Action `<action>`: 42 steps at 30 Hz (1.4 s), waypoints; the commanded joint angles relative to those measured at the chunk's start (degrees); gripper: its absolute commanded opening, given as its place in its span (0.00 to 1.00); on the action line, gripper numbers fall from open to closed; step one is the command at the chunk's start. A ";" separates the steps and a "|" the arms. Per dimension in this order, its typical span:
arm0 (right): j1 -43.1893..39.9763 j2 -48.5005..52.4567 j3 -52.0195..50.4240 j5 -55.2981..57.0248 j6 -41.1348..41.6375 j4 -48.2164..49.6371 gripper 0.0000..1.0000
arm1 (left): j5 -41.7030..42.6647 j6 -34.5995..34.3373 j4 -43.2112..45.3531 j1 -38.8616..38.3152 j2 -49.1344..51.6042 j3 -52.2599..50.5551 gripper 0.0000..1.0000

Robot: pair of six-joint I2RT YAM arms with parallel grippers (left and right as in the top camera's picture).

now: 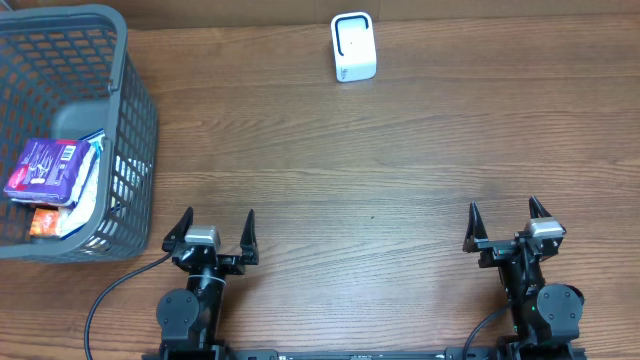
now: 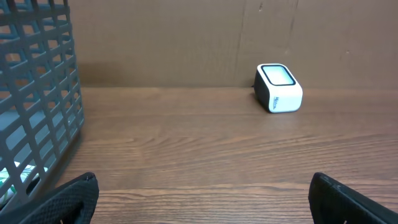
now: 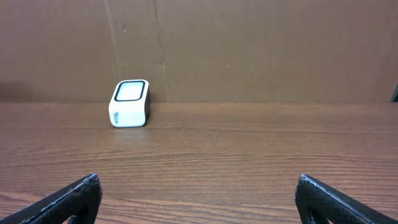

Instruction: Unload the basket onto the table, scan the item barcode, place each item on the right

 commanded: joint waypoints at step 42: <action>-0.39 -0.68 -0.57 0.50 -0.44 0.33 1.00 | 29.99 -23.61 19.74 -0.02 -0.50 -0.20 1.00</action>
